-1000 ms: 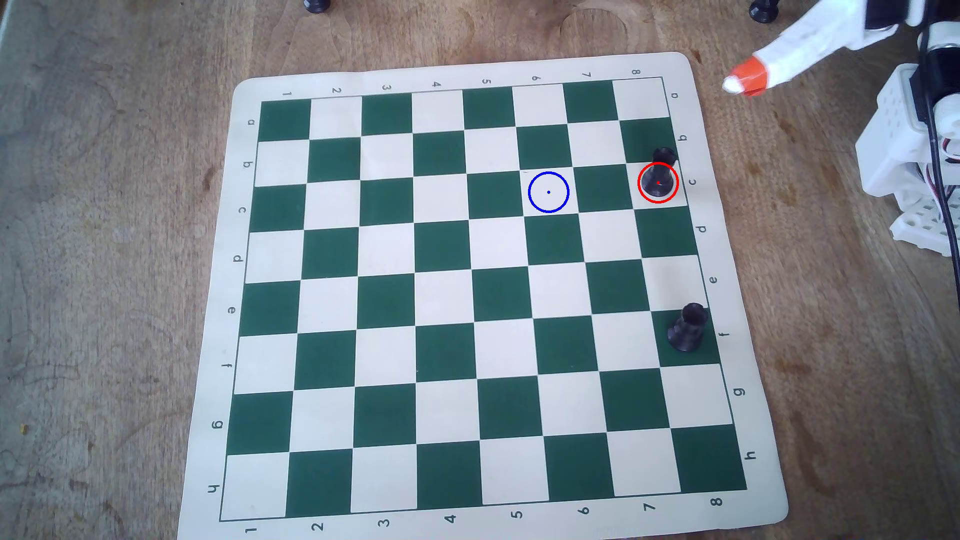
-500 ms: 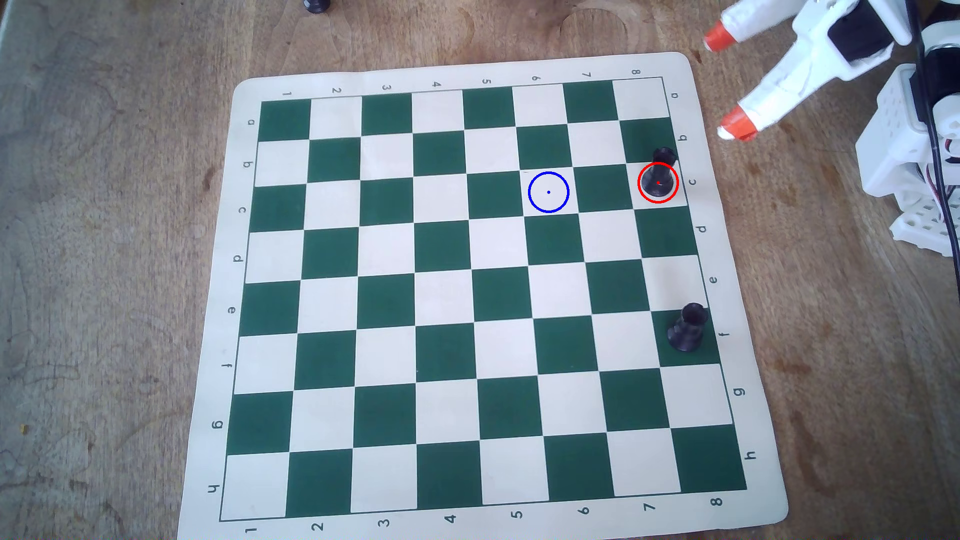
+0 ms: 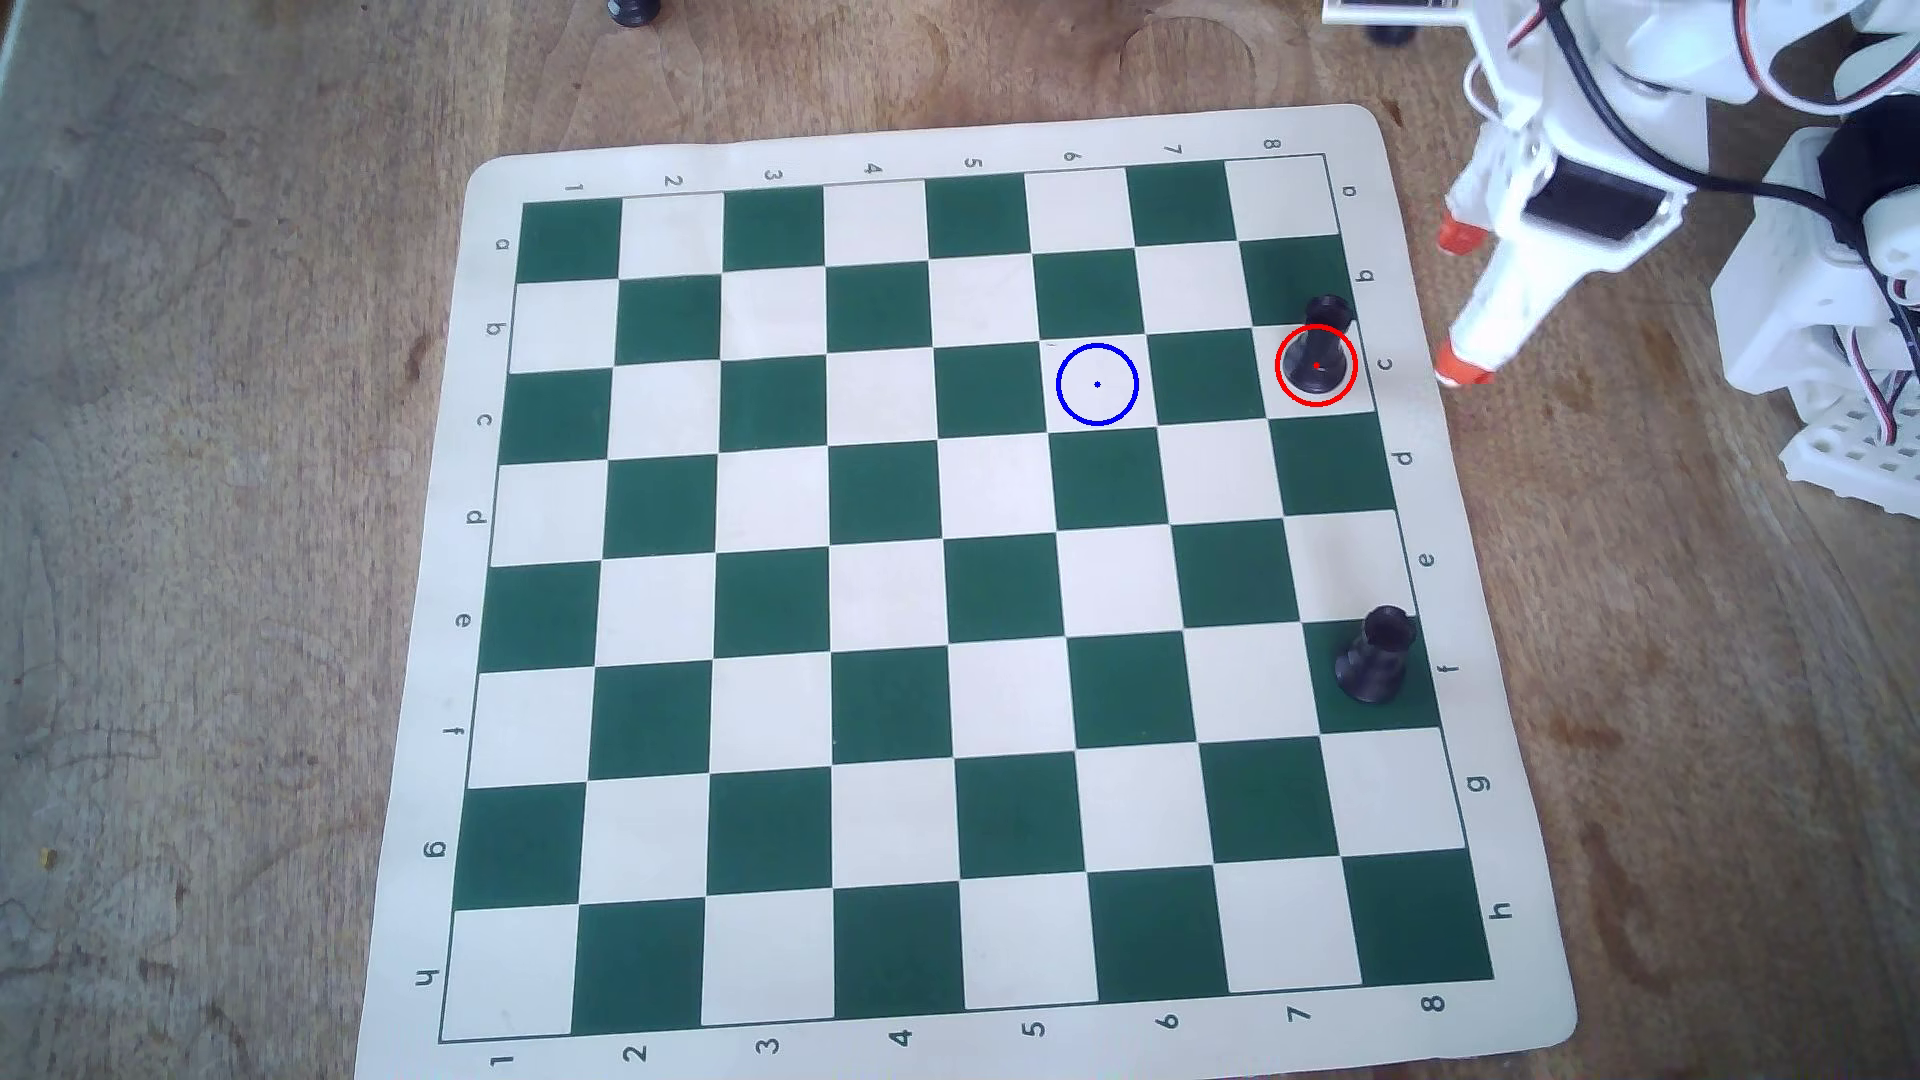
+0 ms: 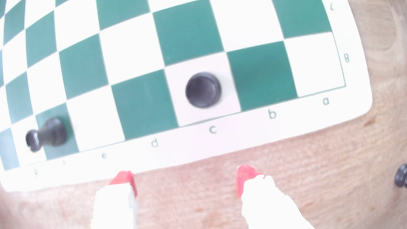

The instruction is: Move the chess piece from red to blue

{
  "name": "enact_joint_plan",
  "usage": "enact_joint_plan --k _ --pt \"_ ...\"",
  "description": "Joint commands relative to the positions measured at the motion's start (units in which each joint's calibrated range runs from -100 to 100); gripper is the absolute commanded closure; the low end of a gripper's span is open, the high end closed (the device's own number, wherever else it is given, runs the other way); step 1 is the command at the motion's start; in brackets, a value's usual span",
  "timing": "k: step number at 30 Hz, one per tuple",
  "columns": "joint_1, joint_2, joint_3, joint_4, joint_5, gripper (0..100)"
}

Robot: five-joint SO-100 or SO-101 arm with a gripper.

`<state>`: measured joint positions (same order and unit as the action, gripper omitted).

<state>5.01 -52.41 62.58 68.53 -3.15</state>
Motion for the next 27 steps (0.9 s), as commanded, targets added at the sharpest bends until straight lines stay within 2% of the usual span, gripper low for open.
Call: enact_joint_plan --k 1,7,15,20,27 --pt "-1.9 1.3 0.4 -0.7 0.3 76" --pt "-2.3 8.0 4.4 -5.7 0.0 78" --pt "-2.3 -8.2 16.0 -7.8 -0.7 77" --pt "-1.0 -10.1 24.6 -25.4 -0.3 75" --pt "0.3 -3.3 24.9 -34.9 0.8 72"
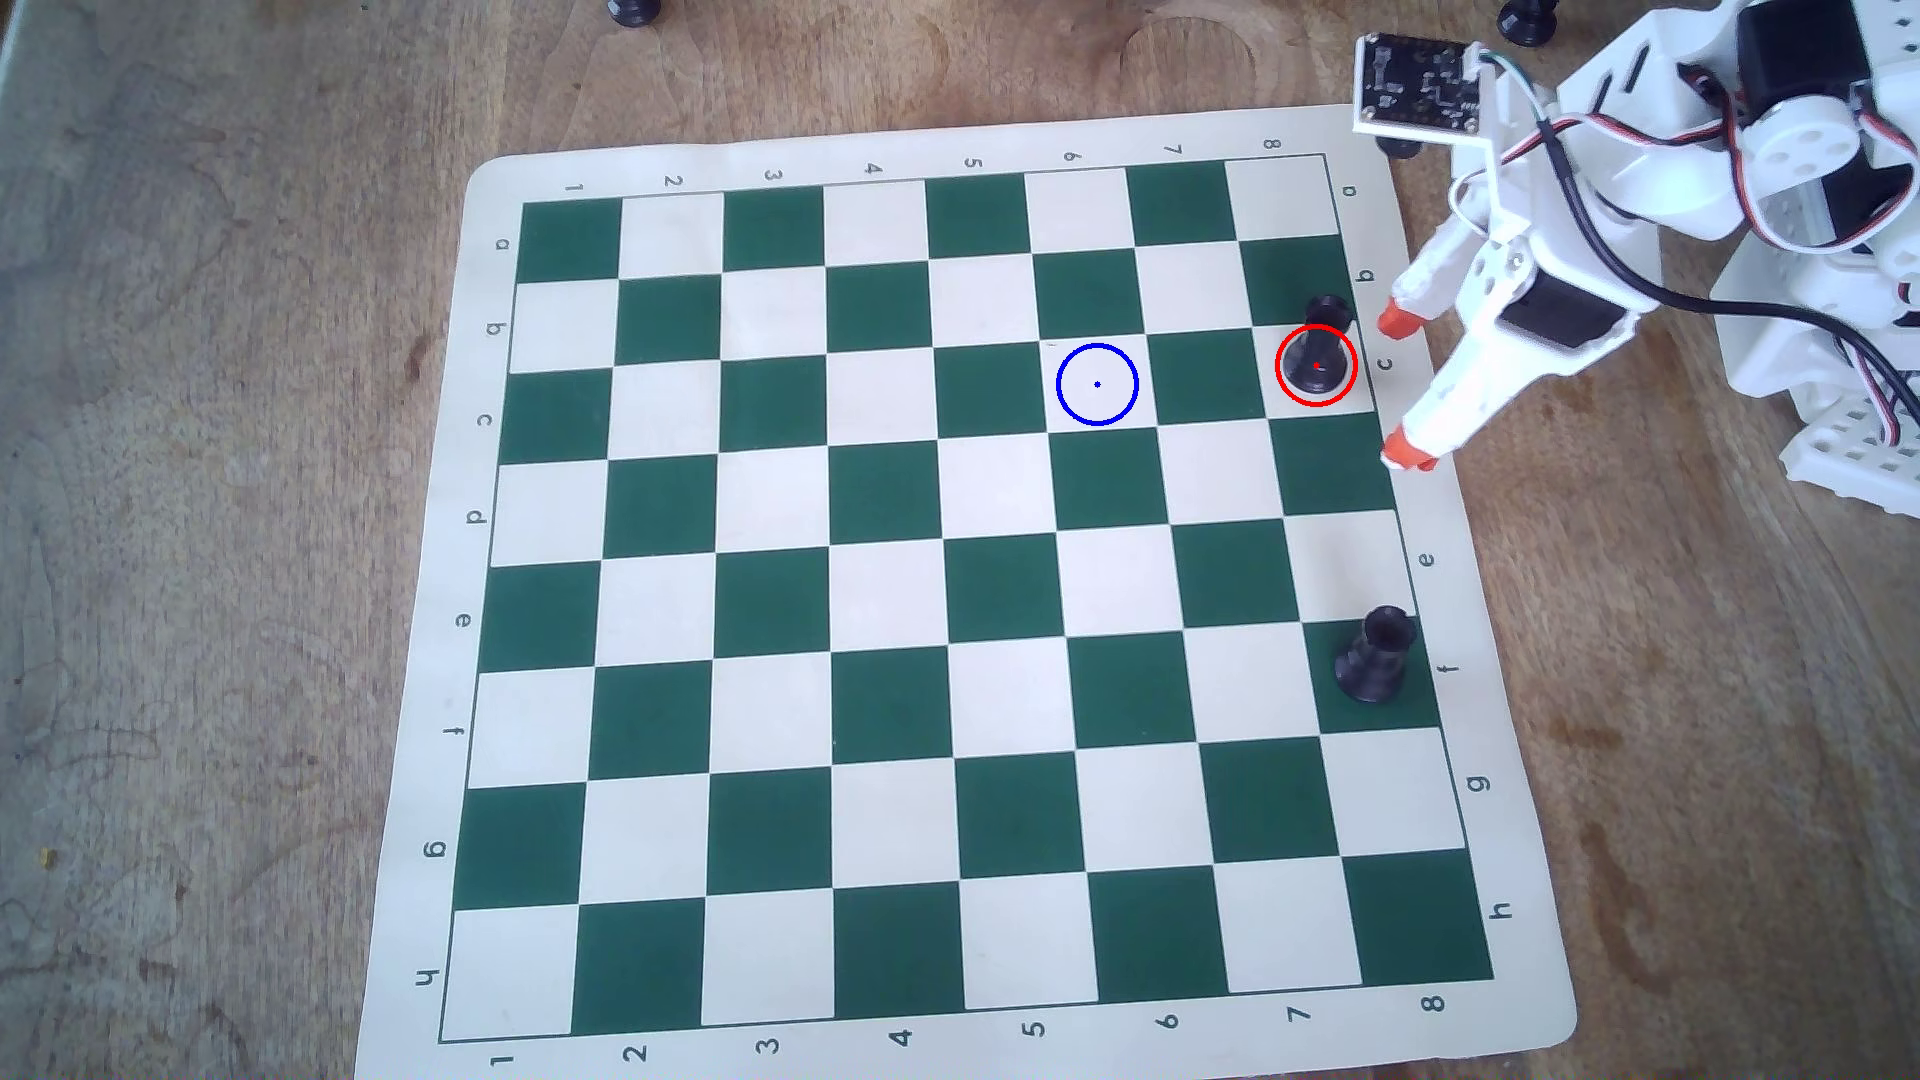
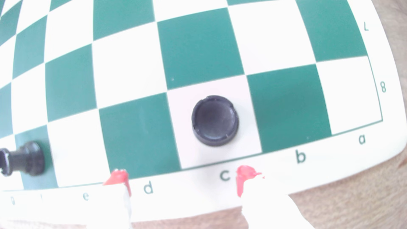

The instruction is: Move the chess piece from red to blue

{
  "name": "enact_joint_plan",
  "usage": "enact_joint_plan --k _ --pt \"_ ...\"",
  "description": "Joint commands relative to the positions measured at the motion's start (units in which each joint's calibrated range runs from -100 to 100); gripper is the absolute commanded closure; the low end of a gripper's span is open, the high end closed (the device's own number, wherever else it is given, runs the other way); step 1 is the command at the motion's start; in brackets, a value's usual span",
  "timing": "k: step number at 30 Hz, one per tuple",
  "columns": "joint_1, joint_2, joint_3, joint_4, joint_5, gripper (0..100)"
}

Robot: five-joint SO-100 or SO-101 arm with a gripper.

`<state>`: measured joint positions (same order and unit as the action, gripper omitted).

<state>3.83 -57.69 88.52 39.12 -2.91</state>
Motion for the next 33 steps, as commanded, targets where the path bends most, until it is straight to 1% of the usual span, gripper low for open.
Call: enact_joint_plan --k 1,6,10,12,18,21,25,29,33 --pt "1.8 1.9 -1.0 -5.9 0.9 72" --pt "3.6 1.2 -2.6 -6.5 2.0 71" --pt "4.3 3.0 -2.8 -9.5 2.2 71" --pt "4.2 3.6 -2.8 -11.8 2.2 72" --pt "3.6 3.5 -2.8 -14.2 2.1 73" --pt "3.3 3.6 -1.8 -15.7 1.9 76" --pt "2.2 3.7 -1.7 -16.1 1.3 77" --pt "1.3 3.6 -0.6 -16.1 1.0 73" --pt "1.7 3.4 0.1 -16.1 1.2 74"
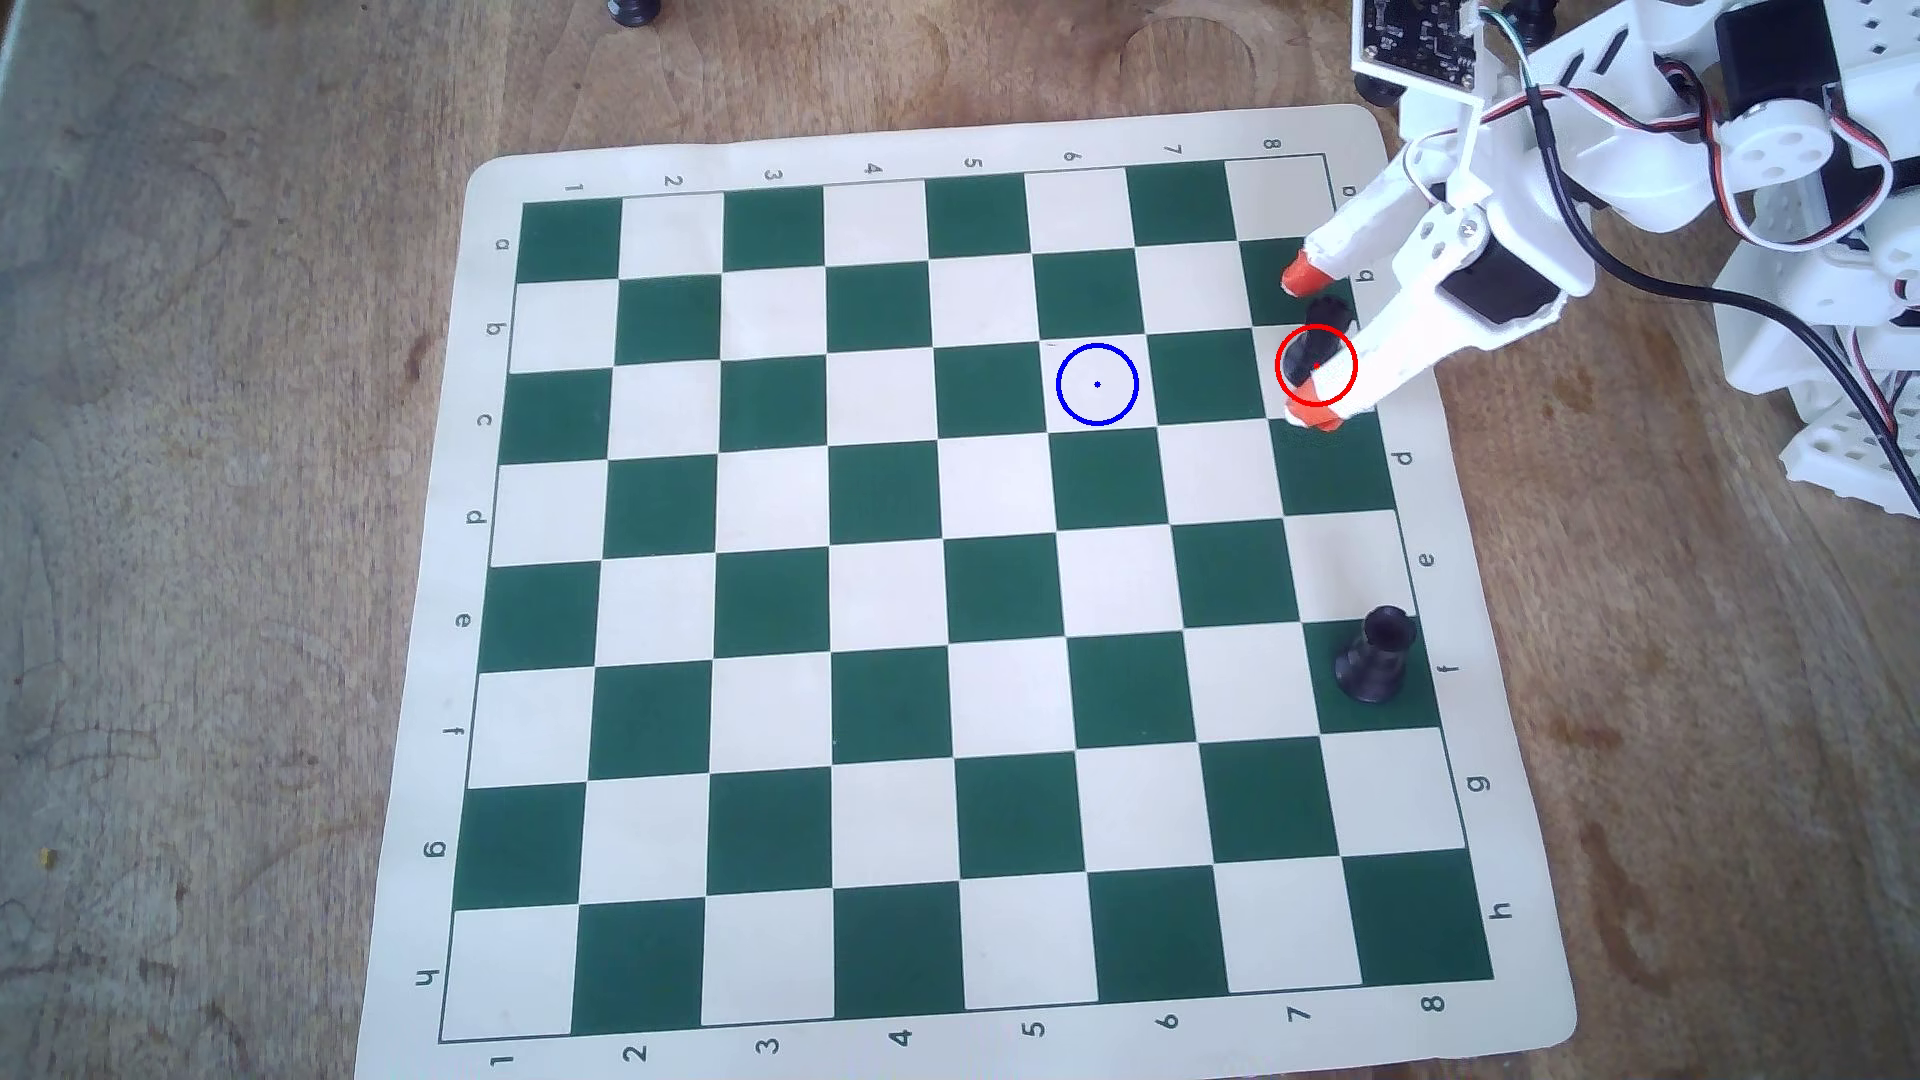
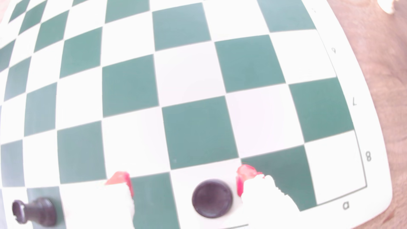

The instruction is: Move the chess piece from red to blue

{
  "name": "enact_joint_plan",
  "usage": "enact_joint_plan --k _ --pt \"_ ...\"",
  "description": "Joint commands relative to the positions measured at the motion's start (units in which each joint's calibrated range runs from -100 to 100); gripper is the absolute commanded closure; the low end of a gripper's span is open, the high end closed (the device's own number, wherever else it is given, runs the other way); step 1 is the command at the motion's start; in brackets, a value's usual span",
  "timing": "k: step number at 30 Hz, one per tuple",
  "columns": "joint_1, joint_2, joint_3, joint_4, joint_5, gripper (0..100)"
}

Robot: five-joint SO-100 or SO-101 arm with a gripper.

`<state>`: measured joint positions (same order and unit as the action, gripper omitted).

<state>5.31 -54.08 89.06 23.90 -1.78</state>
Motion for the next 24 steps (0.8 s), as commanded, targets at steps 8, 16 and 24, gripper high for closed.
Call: enact_joint_plan --k 8,16,24 --pt "0.6 -1.5 0.7 -1.0 0.3 77" --pt "0.4 -2.6 1.1 -1.1 0.3 89" --pt "0.3 -3.2 1.9 -1.1 0.7 97"
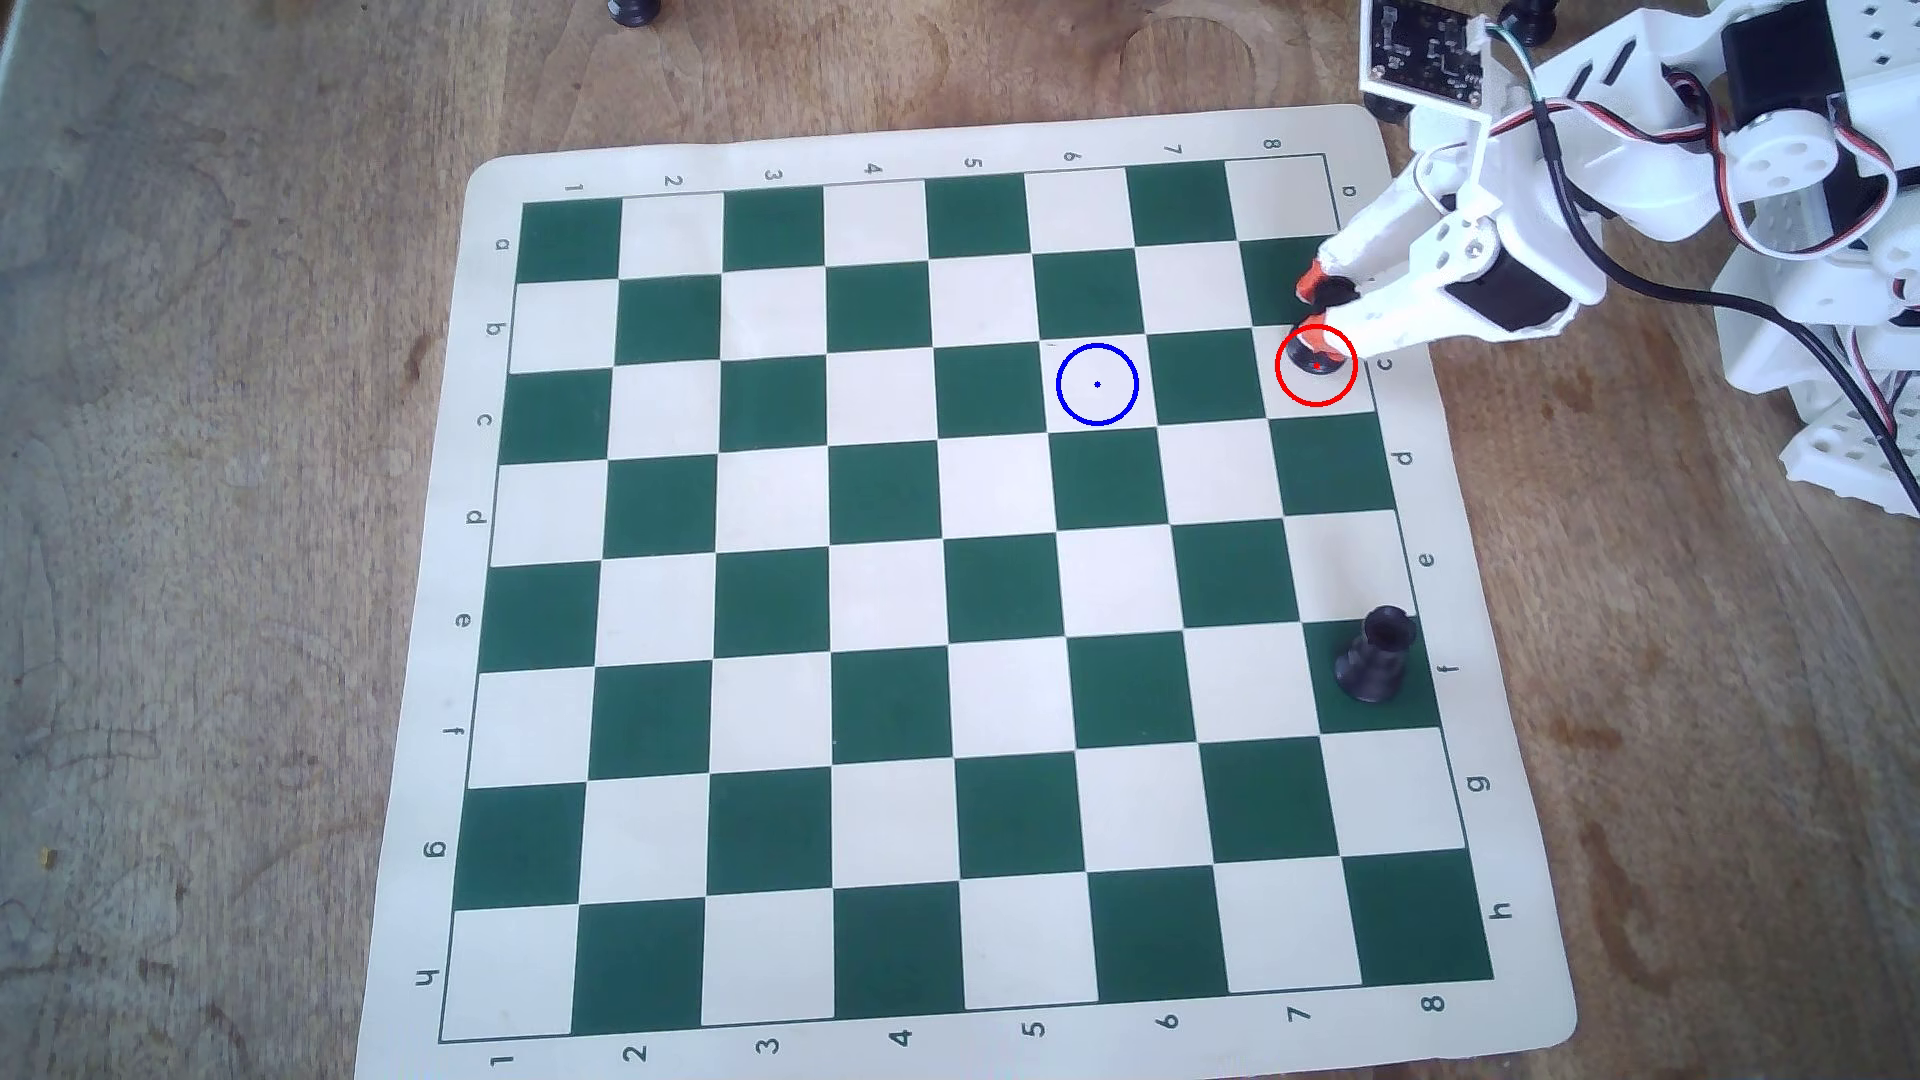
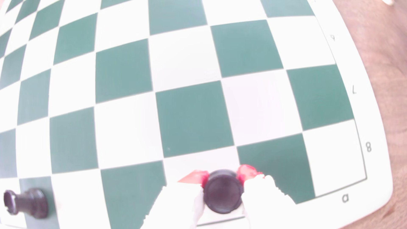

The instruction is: Move the chess piece from red to blue

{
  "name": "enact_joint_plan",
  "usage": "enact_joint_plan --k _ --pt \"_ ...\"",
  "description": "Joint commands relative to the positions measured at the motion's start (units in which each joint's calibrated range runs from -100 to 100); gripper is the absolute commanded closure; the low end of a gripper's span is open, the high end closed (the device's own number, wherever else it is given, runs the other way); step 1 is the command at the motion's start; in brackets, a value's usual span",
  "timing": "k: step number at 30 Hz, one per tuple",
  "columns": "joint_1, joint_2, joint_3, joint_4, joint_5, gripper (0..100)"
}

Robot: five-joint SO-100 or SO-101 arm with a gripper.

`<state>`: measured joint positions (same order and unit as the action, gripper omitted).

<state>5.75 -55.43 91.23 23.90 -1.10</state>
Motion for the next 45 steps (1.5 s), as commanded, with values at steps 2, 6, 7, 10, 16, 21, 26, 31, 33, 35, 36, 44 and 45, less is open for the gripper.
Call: enact_joint_plan --k 2,6,7,10,16,21,26,31,33,35,36,44,45 --pt "-0.1 -2.1 -0.3 -1.1 0.0 99" --pt "-0.4 -3.4 -0.4 -1.1 -0.3 99" --pt "-0.5 -4.6 -1.1 -0.5 -0.4 100" --pt "-0.6 -6.5 -4.9 4.4 -0.6 100" --pt "-1.5 -10.3 -21.2 21.3 -0.7 100" --pt "-2.0 -4.3 -34.7 25.0 -0.9 100" --pt "-2.6 8.6 -42.2 18.7 -1.4 100" --pt "-4.9 21.6 -47.7 11.1 -2.8 100" --pt "-6.0 25.9 -47.7 8.7 -3.3 100" --pt "-6.5 28.6 -47.0 6.4 -3.7 100" --pt "-6.6 30.0 -46.8 5.4 -3.9 100" --pt "-5.8 37.8 -44.5 -1.9 -4.3 100" --pt "-5.5 38.0 -44.5 -2.1 -4.3 100"
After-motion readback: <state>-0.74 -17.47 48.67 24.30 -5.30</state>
